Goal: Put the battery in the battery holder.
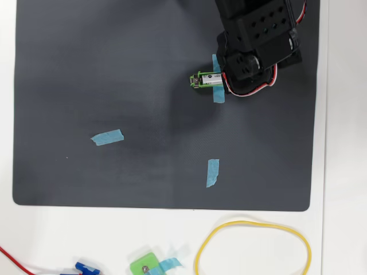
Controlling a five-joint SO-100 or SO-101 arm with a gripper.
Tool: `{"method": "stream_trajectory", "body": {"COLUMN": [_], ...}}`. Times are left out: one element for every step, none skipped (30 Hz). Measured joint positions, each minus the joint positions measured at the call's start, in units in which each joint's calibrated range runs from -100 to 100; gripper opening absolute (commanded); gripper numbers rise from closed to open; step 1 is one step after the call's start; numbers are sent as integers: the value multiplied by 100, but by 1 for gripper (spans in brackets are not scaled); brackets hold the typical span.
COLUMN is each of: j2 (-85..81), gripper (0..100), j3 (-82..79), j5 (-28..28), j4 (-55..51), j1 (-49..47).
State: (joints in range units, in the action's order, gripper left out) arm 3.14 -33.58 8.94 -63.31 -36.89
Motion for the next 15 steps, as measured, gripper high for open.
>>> {"method": "stream_trajectory", "body": {"j2": [0, 0, 0, 0, -34, -178, -416, -772, -951, -1333, -1460, -1800, -1902, -2207, -2292], "gripper": [0, 0, 0, 0, 0, 0, 0, 0, 0, 0, 0, 0, 0, 0, 0], "j3": [0, 0, 0, 0, 0, -64, -181, -408, -526, -817, -862, -1116, -1152, -1425, -1470], "j5": [-21, -31, -31, -31, -31, -57, -57, -57, -57, -52, -57, -36, -57, -36, -57], "j4": [0, 0, 0, 0, 0, 9, 26, 17, 17, 34, 9, 26, 17, 34, 17], "j1": [0, 0, 0, 0, 0, 0, -11, -11, -11, -11, -11, -11, -11, -11, -11]}}
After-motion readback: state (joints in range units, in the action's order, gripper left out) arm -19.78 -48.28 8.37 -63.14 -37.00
